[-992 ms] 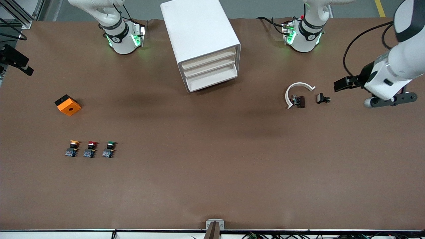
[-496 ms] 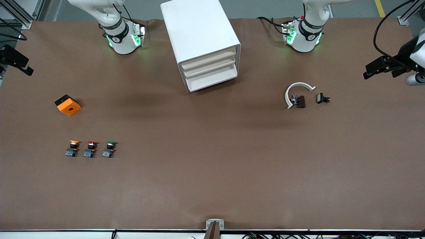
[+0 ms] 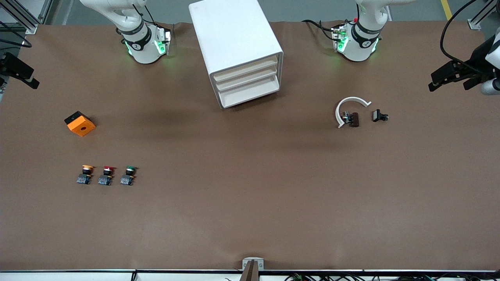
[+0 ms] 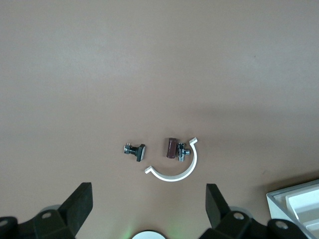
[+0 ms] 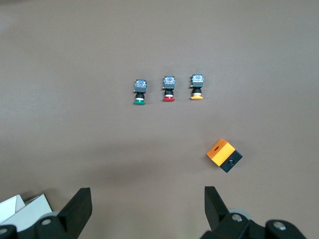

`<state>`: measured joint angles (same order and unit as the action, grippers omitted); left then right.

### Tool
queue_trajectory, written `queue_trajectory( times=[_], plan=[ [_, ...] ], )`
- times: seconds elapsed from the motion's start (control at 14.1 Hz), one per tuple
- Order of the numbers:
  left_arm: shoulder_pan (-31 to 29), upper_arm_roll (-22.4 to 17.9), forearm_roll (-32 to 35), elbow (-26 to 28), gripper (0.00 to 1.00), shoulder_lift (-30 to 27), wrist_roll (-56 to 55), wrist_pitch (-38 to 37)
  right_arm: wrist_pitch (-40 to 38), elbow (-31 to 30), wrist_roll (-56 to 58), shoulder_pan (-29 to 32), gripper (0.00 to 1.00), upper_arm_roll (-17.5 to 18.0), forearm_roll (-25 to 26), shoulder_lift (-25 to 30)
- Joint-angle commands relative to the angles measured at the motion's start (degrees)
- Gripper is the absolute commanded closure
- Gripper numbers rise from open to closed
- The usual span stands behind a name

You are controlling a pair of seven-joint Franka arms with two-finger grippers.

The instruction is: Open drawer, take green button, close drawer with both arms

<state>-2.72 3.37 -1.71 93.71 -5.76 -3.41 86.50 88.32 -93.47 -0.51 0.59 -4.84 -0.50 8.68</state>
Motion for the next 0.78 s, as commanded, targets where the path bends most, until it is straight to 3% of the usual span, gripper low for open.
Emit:
queue_trajectory(
  times=[0.0, 0.71],
  plan=[
    [0.1, 0.1, -0.4, -2.0, 0.0, 0.7, -0.2, -0.1, 0.5, -0.9, 0.4, 0.6, 0.0, 0.3, 0.0, 1.0],
    [0.1, 0.2, -0.2, -2.5, 0.0, 0.8, -0.1, -0.1, 0.5, -0.9, 0.4, 0.6, 0.0, 0.3, 0.0, 1.0]
  ],
)
